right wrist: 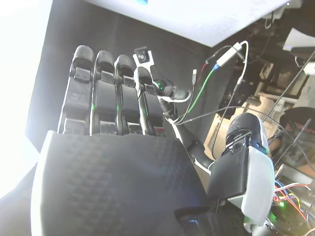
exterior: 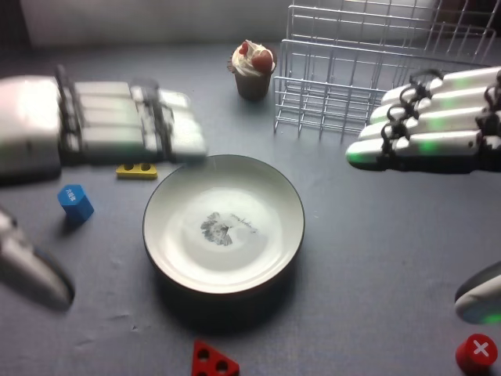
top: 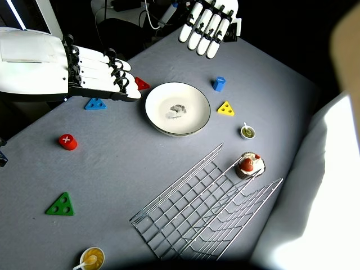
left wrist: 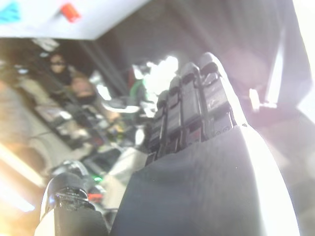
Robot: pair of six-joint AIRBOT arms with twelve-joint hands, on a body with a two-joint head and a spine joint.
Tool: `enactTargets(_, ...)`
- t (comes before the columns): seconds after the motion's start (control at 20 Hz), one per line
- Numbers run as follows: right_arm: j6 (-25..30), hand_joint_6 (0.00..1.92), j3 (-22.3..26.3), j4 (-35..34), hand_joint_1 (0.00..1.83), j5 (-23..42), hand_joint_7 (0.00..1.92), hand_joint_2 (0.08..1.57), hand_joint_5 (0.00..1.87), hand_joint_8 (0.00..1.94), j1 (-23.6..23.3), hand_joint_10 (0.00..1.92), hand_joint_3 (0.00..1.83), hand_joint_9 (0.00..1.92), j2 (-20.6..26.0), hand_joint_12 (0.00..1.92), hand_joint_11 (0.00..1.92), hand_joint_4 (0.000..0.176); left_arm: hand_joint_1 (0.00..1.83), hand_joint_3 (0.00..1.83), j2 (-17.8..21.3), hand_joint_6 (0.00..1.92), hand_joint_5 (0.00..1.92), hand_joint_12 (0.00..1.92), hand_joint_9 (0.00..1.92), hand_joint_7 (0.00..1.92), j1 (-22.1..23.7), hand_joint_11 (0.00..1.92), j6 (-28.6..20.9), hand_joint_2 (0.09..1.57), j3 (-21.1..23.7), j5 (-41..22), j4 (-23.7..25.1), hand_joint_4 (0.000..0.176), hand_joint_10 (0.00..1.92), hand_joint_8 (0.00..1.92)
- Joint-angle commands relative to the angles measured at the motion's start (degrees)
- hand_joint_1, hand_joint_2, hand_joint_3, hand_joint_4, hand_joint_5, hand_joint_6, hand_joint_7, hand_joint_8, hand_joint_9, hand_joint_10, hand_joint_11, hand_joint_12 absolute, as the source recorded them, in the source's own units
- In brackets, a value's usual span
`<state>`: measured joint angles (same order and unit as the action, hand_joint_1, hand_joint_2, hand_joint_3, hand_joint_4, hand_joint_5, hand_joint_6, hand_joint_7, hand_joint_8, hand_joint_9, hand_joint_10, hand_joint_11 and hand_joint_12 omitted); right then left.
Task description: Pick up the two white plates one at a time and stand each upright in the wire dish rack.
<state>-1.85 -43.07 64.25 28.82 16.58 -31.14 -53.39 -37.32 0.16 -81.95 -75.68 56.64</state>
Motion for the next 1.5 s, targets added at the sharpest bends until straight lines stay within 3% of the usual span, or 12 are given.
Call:
enactTargets(0.0,0.04,0.0,0.37,-2.28,0.0,3.66,0.21,0.91,0.15,0.0,-0.84,0.0,0.0,0.21,0.46,0.03,0.17,0.0,0.0,0.0,0.38,0.01,0.1,0.07,0.15,0.15,0.21,0.12,-0.16,0.88,0.27,-5.29,-4.63,0.0,0.01,0.01)
enactTargets(0.15,0.04,0.01,1.42,-1.54,0.0,3.81,0.23,0.91,0.17,0.01,-1.34,0.01,0.0,0.23,1.3,0.04,0.21,0.0,0.0,0.0,1.01,0.0,0.09,0.06,0.14,0.14,0.33,0.11,-0.16,0.88,0.46,-5.29,-5.74,0.0,0.0,0.0)
enactTargets(0.5,0.04,0.01,1.6,-1.47,0.0,3.91,0.23,0.92,0.17,0.0,-2.33,0.0,0.0,0.23,1.73,0.02,0.2,0.0,0.0,0.0,1.7,0.0,0.1,0.05,0.15,0.16,0.35,0.11,-0.16,0.88,0.12,-5.91,-1.5,0.0,0.0,0.0)
enactTargets(0.85,0.04,0.01,1.63,-1.46,0.0,3.91,0.26,0.92,0.19,0.01,-2.55,0.01,0.0,0.26,1.96,0.04,0.24,0.0,0.0,0.0,1.47,0.0,0.11,0.05,0.15,0.15,1.25,0.12,-0.16,0.89,0.74,1.27,3.86,0.0,0.0,0.0)
enactTargets(1.15,0.07,0.0,1.15,-1.48,0.0,3.9,0.22,0.93,0.16,0.0,-1.72,0.0,0.0,0.23,1.65,0.02,0.21,0.0,0.0,0.0,1.33,0.0,0.09,0.04,0.14,0.14,1.25,0.12,-0.16,0.88,4.05,6.43,14.14,0.0,0.0,0.0)
enactTargets(1.45,0.78,0.0,0.99,-1.48,0.0,3.9,0.22,0.94,0.15,0.0,-1.56,0.0,0.01,0.22,1.3,0.01,0.2,0.0,0.0,0.0,-0.27,0.01,0.1,0.03,0.15,0.16,1.22,0.12,-0.16,0.88,4.1,11.83,17.54,0.0,0.01,0.01)
